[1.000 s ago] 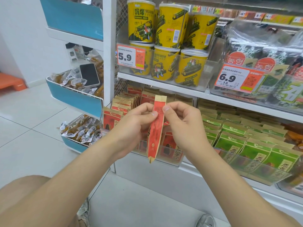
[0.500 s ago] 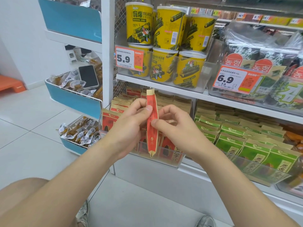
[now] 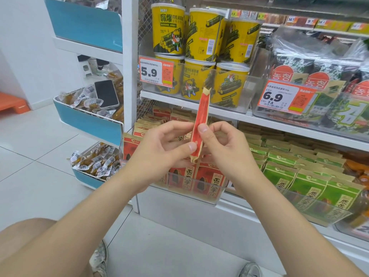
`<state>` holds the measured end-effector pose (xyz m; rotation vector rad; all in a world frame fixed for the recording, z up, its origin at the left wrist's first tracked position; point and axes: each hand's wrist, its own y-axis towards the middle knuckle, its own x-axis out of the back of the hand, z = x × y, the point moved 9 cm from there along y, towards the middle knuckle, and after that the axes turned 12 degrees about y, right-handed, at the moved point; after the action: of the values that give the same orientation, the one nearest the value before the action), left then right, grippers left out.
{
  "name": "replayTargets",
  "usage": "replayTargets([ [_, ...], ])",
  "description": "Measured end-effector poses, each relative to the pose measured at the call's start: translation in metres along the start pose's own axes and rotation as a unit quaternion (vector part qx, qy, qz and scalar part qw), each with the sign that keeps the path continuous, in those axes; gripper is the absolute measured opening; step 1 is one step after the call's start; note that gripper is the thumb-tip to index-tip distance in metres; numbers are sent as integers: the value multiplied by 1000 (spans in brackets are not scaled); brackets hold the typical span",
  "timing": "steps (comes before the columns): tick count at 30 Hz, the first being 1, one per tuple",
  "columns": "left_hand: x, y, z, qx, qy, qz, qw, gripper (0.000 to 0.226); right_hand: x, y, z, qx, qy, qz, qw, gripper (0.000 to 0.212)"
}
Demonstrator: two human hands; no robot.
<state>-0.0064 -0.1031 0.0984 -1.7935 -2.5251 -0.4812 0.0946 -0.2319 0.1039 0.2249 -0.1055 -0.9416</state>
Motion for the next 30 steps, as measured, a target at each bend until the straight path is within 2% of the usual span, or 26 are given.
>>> replayTargets([
  [5, 7, 1, -1, -5, 18, 3, 1000, 45, -1, 0, -5, -32, -16, 26, 999, 35],
  [8, 6, 0, -2, -2, 6, 26, 1000, 50, 0, 1, -4, -16, -36, 34, 999, 32],
  [15, 7, -1, -5, -5, 18, 44, 999, 56, -11, -1, -3, 23, -133, 83, 987, 39],
  [21, 11, 0, -3, -15, 29, 39, 999, 60, -16, -4, -3, 6, -119, 141, 983, 16],
  [30, 13, 1, -5, -14, 51, 41, 998, 62, -18, 1, -8, 38, -180, 156, 971, 23],
])
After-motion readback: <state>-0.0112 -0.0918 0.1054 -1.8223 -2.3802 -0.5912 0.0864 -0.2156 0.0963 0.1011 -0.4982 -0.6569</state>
